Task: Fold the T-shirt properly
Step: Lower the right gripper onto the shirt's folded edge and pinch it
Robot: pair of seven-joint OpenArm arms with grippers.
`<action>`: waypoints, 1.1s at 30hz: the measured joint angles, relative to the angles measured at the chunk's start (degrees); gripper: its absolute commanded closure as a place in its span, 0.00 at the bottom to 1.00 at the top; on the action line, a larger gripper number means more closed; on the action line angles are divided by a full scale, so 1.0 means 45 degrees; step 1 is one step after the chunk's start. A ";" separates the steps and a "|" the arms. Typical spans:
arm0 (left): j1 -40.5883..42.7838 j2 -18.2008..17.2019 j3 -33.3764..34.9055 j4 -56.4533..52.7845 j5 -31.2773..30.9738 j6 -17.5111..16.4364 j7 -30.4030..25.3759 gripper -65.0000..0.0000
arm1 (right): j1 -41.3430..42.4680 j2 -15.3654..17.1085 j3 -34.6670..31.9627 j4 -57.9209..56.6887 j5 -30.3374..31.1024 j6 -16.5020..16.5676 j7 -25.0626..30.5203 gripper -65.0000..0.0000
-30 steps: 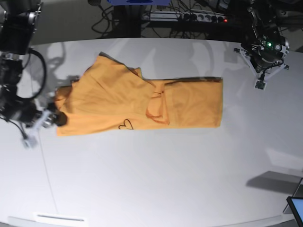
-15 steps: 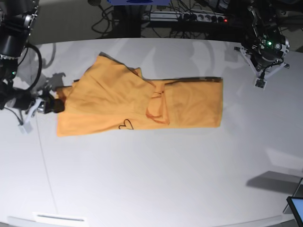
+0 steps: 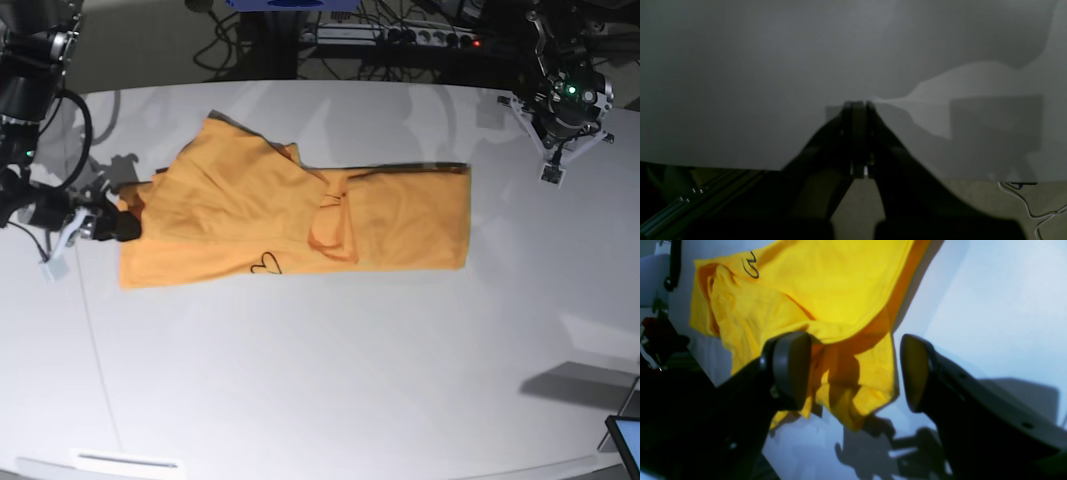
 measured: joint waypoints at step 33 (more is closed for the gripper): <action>-0.0005 0.0005 0.0000 0.0000 -0.0005 -0.0005 -0.0005 1.00 | 0.0068 0.0063 0.0180 -0.1554 0.2589 0.0053 -0.0073 0.00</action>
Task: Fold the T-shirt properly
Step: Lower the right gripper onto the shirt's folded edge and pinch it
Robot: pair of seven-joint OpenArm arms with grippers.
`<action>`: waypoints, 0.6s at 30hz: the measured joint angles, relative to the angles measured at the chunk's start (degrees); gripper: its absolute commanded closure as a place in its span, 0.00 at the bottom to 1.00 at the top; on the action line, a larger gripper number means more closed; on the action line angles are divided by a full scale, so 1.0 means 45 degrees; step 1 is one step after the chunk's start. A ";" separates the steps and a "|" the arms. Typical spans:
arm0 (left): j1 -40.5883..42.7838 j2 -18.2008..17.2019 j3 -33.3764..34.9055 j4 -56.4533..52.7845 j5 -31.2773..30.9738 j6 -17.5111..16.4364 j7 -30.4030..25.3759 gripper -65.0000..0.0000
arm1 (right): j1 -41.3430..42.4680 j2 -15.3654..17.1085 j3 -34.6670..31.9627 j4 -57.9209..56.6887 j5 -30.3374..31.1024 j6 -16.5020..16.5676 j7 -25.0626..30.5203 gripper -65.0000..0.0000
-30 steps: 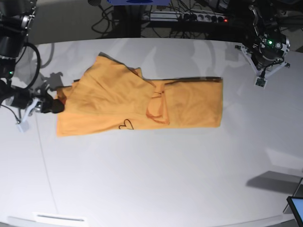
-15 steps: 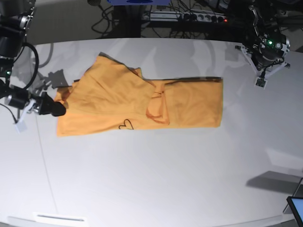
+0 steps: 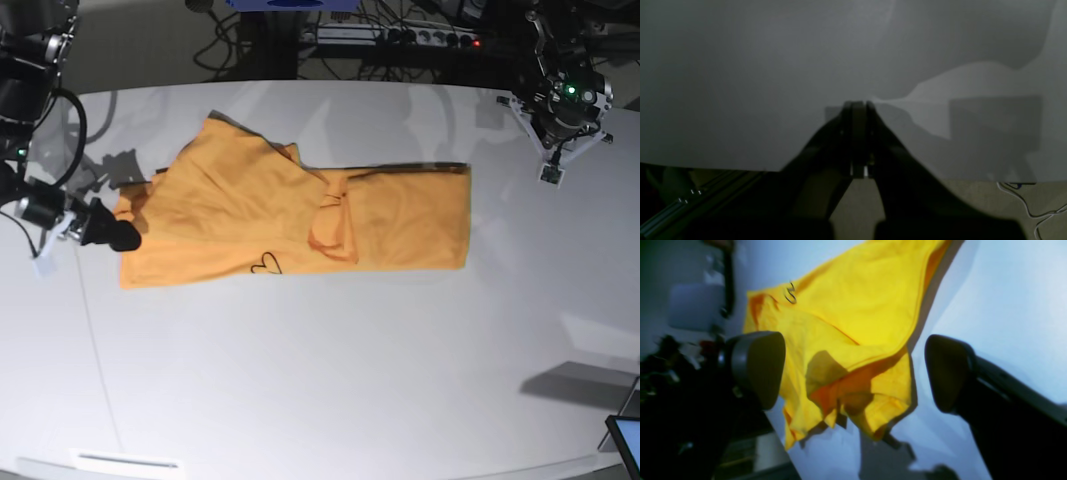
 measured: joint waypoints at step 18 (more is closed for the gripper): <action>-0.0049 0.0005 0.0000 0.0000 -0.0005 0.0000 -0.0005 1.00 | -0.0214 -0.0393 -0.1005 0.0223 0.0087 0.0389 0.0481 0.00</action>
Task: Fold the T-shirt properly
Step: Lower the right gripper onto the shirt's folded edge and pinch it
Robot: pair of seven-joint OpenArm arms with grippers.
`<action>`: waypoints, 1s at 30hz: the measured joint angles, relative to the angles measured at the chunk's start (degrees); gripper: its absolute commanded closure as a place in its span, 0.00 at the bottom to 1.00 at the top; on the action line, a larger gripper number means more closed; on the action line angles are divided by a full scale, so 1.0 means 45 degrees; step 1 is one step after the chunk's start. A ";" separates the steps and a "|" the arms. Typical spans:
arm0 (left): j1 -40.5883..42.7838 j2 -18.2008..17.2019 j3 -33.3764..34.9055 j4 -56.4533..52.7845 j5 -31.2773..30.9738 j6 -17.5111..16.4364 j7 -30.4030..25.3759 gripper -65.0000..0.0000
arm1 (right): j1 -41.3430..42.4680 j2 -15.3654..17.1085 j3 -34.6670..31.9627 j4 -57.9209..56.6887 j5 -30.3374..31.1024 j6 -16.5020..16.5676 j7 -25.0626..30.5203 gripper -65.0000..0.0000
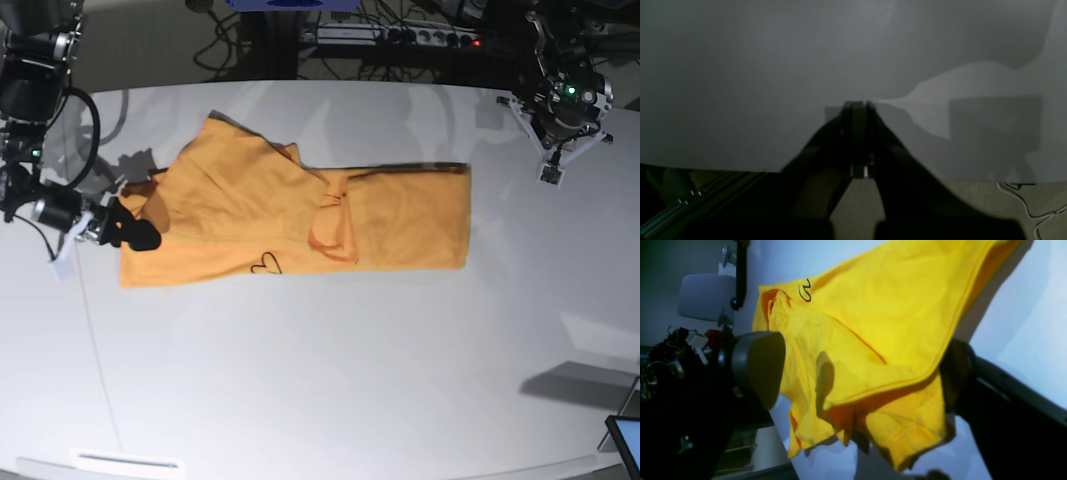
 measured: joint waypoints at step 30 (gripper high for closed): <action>0.0005 0.0000 0.0000 0.0000 0.0000 0.0000 0.0005 1.00 | -0.0486 -0.1161 -0.0719 0.0947 0.0170 -0.1064 0.0005 0.32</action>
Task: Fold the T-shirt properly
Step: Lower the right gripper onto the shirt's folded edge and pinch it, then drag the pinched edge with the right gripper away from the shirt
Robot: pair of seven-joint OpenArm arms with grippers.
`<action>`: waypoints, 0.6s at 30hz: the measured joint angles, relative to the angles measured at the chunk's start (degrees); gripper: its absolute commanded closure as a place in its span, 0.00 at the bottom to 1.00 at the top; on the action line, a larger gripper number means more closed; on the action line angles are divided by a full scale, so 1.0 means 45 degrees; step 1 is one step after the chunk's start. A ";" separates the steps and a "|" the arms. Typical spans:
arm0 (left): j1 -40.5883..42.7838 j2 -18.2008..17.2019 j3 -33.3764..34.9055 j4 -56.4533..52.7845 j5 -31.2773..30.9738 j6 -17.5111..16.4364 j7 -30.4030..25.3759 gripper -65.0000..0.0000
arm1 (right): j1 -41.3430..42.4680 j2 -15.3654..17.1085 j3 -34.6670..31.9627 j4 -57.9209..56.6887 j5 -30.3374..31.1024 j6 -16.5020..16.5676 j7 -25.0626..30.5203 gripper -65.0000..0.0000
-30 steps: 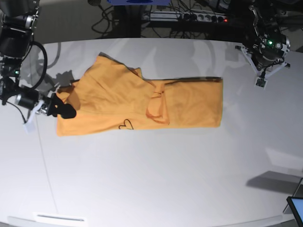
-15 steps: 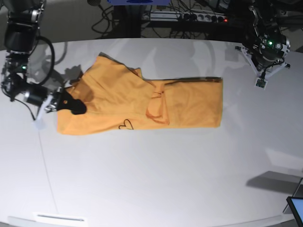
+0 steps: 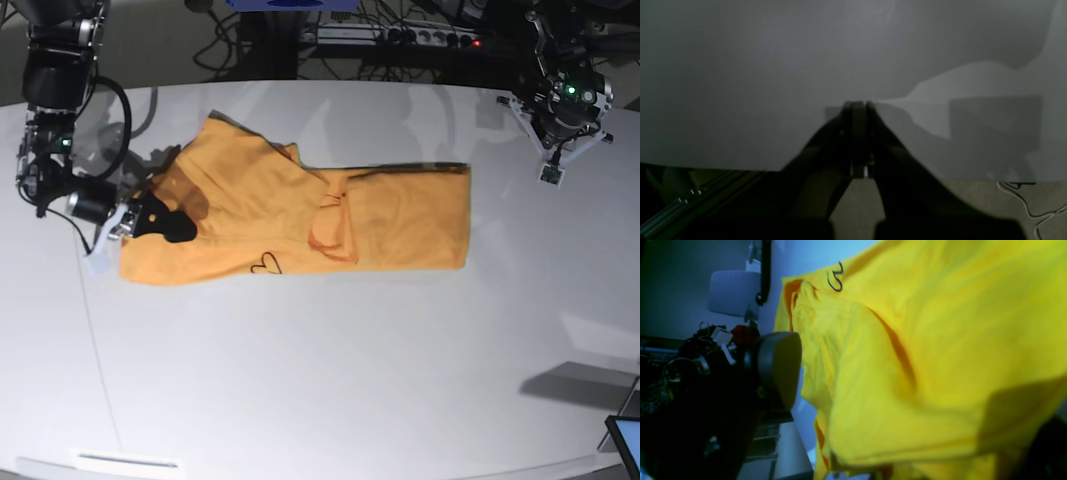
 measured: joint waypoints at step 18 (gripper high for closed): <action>0.0010 0.0000 0.0000 0.0000 0.0000 0.0000 -0.0005 1.00 | 0.0063 0.0000 -0.0068 0.0000 -0.0170 -0.0170 0.0136 1.00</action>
